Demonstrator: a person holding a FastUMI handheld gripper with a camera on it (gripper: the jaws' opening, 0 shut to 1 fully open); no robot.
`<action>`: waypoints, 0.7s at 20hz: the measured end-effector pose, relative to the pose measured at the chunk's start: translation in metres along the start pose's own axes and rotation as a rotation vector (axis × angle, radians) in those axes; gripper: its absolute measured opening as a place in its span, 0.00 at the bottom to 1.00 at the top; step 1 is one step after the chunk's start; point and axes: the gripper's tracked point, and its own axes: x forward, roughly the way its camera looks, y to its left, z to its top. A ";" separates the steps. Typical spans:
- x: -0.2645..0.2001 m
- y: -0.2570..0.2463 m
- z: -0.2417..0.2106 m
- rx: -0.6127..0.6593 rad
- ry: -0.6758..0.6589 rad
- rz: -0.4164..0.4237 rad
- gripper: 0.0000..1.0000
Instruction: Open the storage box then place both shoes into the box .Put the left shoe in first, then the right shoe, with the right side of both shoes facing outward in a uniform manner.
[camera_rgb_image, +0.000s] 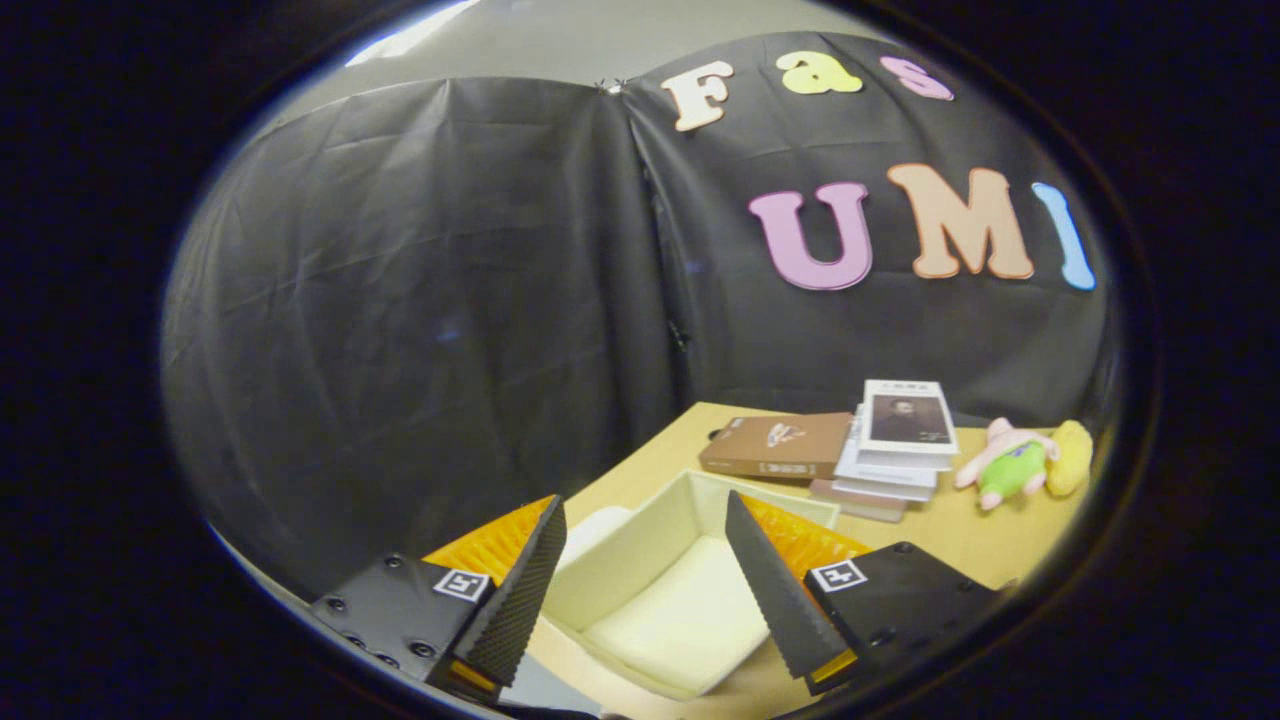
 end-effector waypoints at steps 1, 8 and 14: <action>-0.007 -0.015 -0.003 -0.011 -0.001 -0.034 1.00; -0.055 -0.117 -0.027 -0.028 0.033 -0.227 1.00; -0.089 -0.183 -0.068 -0.031 0.090 -0.344 1.00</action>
